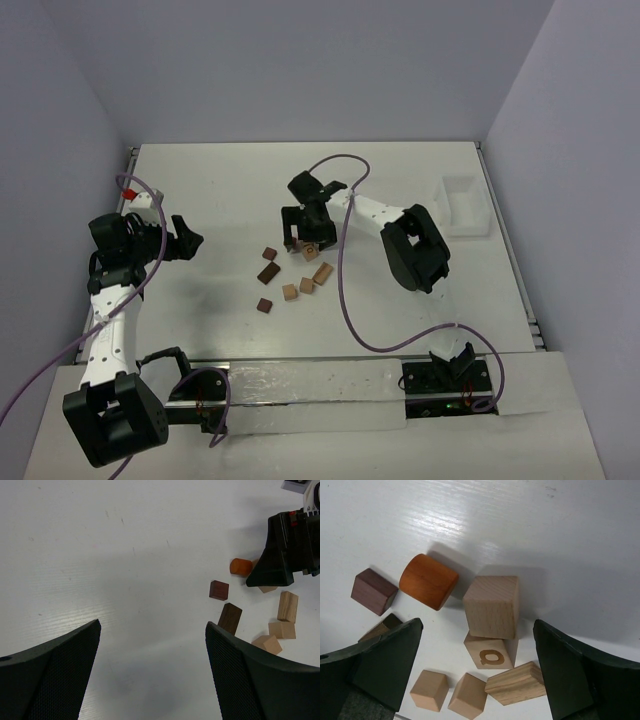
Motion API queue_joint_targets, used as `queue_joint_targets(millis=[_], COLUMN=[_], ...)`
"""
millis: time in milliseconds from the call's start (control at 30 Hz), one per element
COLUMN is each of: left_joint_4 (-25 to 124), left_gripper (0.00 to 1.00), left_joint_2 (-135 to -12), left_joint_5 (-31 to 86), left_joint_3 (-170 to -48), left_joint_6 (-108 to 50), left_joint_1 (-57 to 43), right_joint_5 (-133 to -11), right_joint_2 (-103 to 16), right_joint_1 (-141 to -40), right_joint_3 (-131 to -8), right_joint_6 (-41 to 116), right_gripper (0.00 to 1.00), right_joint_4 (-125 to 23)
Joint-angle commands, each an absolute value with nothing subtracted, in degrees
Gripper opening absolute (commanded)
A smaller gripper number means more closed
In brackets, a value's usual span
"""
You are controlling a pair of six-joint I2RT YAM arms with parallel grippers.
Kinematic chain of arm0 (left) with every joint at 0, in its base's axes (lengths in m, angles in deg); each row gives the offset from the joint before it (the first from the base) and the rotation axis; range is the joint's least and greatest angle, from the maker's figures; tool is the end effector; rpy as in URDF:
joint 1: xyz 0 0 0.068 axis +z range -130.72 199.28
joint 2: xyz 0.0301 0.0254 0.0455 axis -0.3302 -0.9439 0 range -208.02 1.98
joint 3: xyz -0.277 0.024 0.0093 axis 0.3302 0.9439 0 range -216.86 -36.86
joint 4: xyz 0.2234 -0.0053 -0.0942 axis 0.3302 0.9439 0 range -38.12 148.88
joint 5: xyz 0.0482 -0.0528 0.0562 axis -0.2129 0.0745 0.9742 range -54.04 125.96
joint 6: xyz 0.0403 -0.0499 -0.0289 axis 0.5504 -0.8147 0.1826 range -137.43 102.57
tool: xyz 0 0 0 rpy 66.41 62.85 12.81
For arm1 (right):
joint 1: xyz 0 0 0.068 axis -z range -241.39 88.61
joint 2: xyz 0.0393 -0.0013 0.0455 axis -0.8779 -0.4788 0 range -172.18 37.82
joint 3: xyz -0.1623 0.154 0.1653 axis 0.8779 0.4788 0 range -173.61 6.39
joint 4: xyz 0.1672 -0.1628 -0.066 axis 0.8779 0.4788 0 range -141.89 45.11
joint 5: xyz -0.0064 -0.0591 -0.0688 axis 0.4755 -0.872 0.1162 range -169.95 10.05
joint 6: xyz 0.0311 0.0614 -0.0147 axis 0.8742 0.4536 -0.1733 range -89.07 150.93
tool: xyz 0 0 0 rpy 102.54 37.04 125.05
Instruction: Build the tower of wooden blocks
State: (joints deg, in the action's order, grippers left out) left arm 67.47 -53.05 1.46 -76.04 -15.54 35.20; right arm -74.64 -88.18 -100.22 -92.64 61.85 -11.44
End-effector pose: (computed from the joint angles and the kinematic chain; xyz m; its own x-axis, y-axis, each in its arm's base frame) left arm 0.2029 0.0239 0.2674 -0.4935 -0.1125 -0.8624 0.2551 0.9293 -0.2672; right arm 0.3521 0.2903 0.1618 -0.9521 -0.1095 -0.2854 -0.1896 0.9439 0.2705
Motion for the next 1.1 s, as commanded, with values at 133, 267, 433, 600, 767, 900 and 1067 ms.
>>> queue_joint_targets(millis=[133,267,433,600,767,900,1067], left_joint_4=[65.93,67.57,69.24,69.96,69.96,69.15,68.90], left_gripper=[0.93,0.97,0.99,0.99,0.99,0.99,0.99], left_joint_2=[-53.07,-52.27,-51.46,-51.39,-50.67,-50.58,-50.58], left_joint_5=[-0.61,-3.00,-5.69,-7.90,-7.99,-7.38,-6.87], left_joint_3=[-76.47,-76.76,-76.85,-77.03,-76.67,-76.41,-76.32], left_joint_6=[-14.37,-11.94,-9.91,-8.87,-8.55,-9.34,-9.66], left_joint_1=[35.66,35.71,35.70,35.63,35.64,35.72,35.63], right_joint_5=[-71.98,-65.62,-61.67,-55.85,-47.22,-44.90,-43.16], right_joint_2=[-80.99,-76.26,-72.71,-66.65,-65.11,-69.16,-72.36], right_joint_1=[-99.52,-97.56,-96.75,-94.78,-91.62,-91.45,-91.45], right_joint_3=[-89.97,-86.39,-86.13,-78.92,-77.24,-82.66,-84.52], right_joint_6=[41.77,28.22,7.74,-14.72,-33.21,-40.12,-42.22], right_gripper=[1.00,1.00,1.00,1.00,1.00,1.00,1.00], right_joint_4=[-13.90,-15.23,-11.65,-14.09,-11.87,-4.81,-6.39])
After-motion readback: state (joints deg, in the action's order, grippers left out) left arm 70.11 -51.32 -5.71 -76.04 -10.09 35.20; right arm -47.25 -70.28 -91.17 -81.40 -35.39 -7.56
